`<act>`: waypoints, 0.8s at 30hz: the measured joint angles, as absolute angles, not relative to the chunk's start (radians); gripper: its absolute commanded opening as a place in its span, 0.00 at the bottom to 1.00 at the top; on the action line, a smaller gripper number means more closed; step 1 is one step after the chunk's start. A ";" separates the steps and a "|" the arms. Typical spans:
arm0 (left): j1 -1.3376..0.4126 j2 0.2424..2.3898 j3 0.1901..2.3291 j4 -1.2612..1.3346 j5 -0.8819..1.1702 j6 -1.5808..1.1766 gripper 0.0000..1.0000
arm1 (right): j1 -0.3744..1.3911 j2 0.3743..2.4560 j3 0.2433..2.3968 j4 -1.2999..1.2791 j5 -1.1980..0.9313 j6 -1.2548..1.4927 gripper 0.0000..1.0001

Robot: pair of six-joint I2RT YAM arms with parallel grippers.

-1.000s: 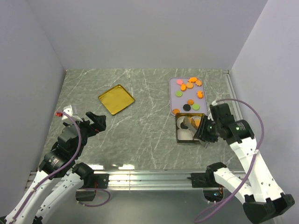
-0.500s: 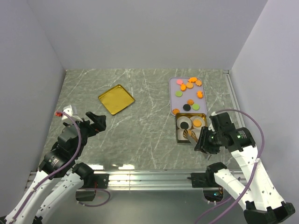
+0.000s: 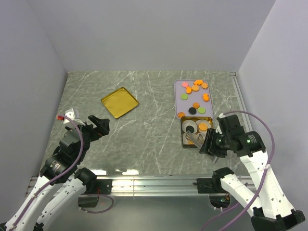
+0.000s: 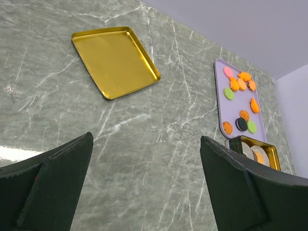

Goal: Pack the cookies

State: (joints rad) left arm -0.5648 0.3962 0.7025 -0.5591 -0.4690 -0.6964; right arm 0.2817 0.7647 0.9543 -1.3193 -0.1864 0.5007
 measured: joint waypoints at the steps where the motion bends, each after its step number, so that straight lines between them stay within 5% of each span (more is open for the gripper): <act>1: -0.565 0.396 0.702 -0.559 -0.469 -0.697 0.99 | 0.282 0.773 0.971 -1.322 -0.187 0.501 0.55; 24: -0.571 0.411 0.702 -0.561 -0.468 -0.696 0.99 | 0.281 1.278 1.505 -1.245 -0.084 0.525 0.53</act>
